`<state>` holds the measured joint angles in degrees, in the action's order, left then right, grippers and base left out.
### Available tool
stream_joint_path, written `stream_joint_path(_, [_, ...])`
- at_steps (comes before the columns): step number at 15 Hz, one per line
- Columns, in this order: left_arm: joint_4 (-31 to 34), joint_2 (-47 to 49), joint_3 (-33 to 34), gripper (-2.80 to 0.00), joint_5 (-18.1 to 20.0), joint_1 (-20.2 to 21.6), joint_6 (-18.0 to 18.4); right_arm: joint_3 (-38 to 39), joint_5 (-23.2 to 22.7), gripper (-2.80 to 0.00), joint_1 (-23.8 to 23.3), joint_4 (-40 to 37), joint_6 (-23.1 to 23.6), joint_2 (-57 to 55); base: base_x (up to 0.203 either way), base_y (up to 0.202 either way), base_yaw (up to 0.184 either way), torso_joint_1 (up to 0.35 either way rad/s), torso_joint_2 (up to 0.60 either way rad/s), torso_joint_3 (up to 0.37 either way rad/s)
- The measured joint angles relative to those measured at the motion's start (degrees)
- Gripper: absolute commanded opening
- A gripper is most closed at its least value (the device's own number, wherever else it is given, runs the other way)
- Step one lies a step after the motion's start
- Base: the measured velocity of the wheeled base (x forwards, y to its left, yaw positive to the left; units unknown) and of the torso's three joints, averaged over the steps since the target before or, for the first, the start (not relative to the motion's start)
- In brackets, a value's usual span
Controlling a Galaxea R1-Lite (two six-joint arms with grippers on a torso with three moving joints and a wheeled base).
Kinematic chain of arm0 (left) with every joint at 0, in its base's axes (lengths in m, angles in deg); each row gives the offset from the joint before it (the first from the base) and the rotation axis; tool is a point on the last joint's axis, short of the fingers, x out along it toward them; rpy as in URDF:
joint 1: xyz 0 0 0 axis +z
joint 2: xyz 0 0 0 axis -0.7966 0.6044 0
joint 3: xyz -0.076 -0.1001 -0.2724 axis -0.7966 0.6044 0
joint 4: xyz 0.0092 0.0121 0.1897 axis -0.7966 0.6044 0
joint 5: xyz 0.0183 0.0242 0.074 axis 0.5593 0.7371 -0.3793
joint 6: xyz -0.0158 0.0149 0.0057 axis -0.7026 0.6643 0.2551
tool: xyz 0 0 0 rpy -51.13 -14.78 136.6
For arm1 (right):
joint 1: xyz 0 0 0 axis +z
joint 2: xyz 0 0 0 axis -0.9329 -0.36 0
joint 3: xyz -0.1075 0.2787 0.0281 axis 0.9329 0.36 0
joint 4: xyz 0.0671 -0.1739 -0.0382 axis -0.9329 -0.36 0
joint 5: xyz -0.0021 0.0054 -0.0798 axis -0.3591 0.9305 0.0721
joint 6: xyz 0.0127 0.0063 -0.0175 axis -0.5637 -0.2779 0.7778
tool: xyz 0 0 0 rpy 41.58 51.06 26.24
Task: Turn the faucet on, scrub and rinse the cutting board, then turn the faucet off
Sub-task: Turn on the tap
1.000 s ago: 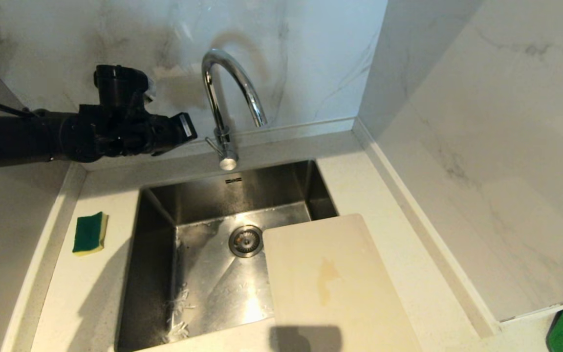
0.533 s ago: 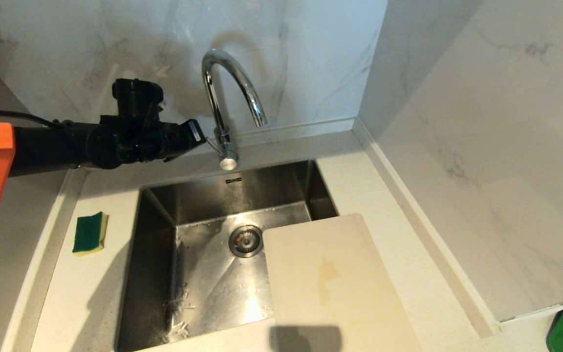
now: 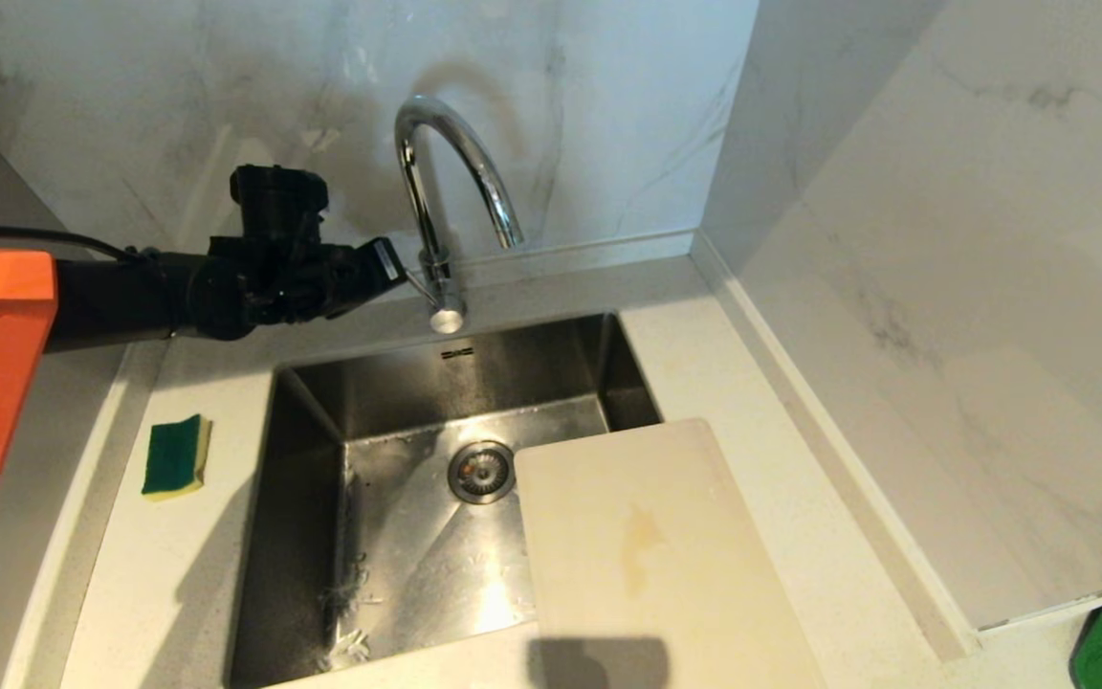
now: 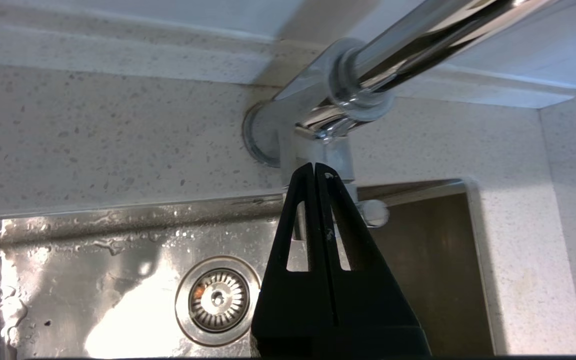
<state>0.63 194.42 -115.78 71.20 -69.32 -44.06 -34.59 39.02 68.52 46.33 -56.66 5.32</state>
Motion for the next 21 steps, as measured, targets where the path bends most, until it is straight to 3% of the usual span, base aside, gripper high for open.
stream_joint_path(14, [-0.5,-2.4,0.9,-2.80,-0.7,-0.5,-1.1,0.0,0.0,-2.80,0.0,0.0,0.0,0.0,0.000,0.000,0.000,0.000,0.00,0.000])
stream_joint_path(21, [-0.5,-1.6,-0.1,-2.80,1.4,-1.2,-2.0,0.0,0.0,-2.80,0.0,0.0,0.0,0.0,0.000,0.000,0.000,0.000,0.00,0.000])
